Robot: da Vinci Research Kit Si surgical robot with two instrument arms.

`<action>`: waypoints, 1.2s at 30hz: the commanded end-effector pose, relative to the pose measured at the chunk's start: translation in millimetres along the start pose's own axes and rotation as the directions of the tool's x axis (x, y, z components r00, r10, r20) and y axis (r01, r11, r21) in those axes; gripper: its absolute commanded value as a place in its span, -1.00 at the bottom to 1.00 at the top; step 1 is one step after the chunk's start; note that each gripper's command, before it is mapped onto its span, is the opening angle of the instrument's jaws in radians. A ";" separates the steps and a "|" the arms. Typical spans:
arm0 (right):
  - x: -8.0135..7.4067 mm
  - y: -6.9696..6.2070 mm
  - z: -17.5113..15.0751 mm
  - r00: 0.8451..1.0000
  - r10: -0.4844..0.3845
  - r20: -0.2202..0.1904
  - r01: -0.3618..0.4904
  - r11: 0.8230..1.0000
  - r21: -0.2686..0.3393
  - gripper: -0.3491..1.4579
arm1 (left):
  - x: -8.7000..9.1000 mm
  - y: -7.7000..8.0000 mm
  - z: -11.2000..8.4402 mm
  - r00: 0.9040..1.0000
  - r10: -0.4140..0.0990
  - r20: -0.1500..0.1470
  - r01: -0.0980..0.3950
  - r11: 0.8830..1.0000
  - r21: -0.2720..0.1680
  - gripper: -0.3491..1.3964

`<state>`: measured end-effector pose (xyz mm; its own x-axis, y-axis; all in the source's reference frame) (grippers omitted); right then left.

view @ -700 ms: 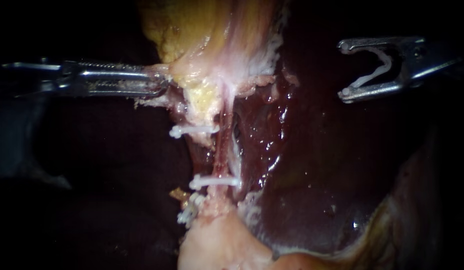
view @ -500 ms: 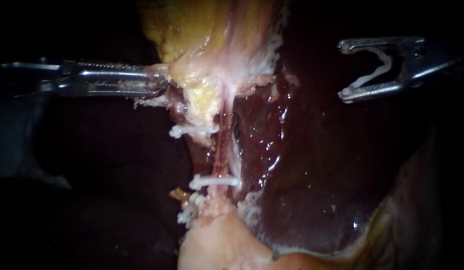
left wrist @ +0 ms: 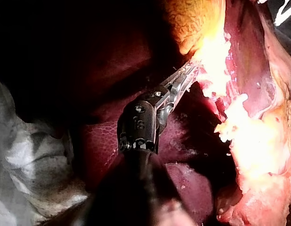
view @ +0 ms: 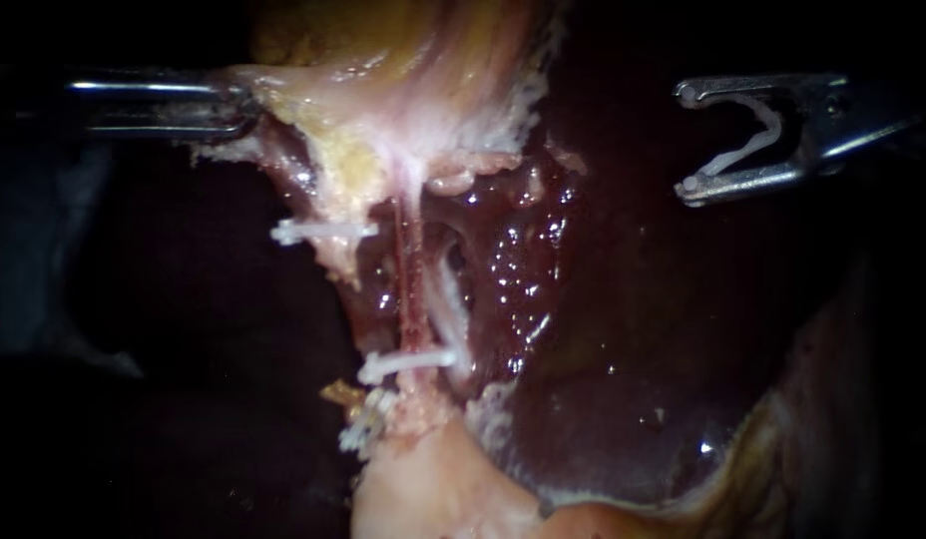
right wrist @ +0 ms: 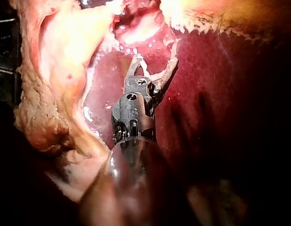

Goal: Clipping second clip right tube

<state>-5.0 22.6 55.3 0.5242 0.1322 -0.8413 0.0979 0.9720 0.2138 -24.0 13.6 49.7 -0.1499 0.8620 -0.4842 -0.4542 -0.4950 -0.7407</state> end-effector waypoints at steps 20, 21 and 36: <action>2.3 -5.0 8.4 0.990 0.130 -0.046 -0.125 0.988 0.092 -0.06 | 0.0 0.8 -0.4 1.000 -0.002 -0.003 0.002 1.000 0.001 -1.00; 2.3 -5.4 9.2 0.988 0.147 -0.046 -0.142 0.985 0.096 -0.06 | 0.0 0.8 -0.4 1.000 -0.002 -0.003 0.002 1.000 0.001 -1.00; 2.7 -8.3 19.5 0.928 0.369 -0.041 -0.356 0.917 0.179 -0.07 | 0.0 1.2 -0.4 1.000 -0.003 -0.004 0.003 1.000 0.003 -1.00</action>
<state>12.6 11.0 61.1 0.4854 0.5019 -0.7159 0.0479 0.8023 0.5950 -24.2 12.9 48.6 -0.1449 0.8630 -0.4840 -0.4570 -0.4922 -0.7409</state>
